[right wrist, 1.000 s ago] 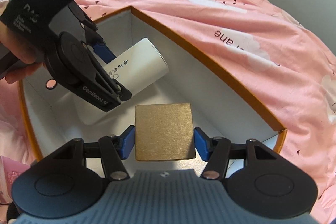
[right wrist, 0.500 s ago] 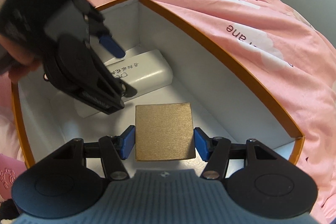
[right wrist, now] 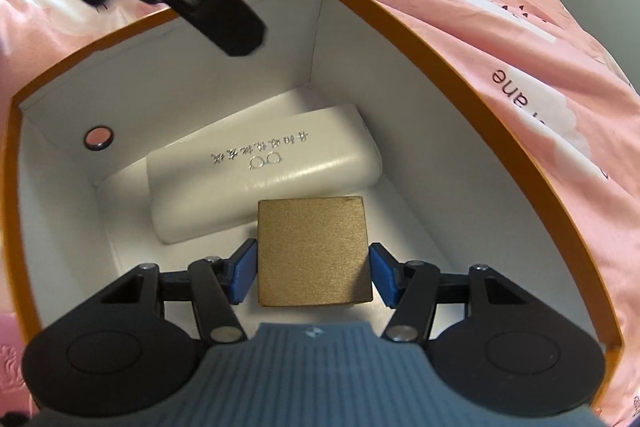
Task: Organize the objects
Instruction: 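Open the left tool to release the glasses case into the box, then lower the brown cube beside the glasses case and open the right tool, then withdraw both tools from the box back toward the remaining items, then grasp the pink mini backpack with the left tool while the right tool grasps the wallet, then lift the pink backpack and the wallet and carry them over the box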
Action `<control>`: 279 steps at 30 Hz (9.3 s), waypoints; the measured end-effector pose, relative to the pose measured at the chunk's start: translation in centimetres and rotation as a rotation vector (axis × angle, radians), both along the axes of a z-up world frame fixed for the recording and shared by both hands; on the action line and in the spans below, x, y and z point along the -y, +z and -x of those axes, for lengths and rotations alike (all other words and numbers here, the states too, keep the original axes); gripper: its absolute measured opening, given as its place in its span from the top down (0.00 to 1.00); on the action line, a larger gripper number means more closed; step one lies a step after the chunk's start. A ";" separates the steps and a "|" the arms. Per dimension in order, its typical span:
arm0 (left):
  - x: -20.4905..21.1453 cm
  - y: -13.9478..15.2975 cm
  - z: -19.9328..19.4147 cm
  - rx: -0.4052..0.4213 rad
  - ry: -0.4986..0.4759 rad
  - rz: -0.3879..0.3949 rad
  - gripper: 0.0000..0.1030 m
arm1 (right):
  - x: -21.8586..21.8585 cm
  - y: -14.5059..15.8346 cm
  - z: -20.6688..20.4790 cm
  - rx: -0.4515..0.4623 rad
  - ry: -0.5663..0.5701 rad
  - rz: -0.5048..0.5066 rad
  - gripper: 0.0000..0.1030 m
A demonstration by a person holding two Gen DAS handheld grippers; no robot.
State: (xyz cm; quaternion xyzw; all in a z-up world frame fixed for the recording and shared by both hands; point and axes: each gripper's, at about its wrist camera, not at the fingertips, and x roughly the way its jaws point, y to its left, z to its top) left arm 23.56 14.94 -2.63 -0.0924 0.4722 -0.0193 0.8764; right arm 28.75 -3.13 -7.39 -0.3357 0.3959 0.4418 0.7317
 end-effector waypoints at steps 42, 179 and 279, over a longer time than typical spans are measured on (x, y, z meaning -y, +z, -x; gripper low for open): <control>-1.9 -0.6 7.2 0.066 0.158 0.154 0.44 | 0.3 -0.5 -3.0 -0.817 -0.379 -0.175 0.41; 10.2 -2.6 21.4 -0.147 -0.325 0.025 0.32 | 11.7 6.1 20.0 -0.278 -0.469 -0.274 0.67; 0.2 -6.8 16.8 -0.142 0.202 0.226 0.33 | 5.3 1.7 13.0 -0.394 -0.344 -0.276 0.72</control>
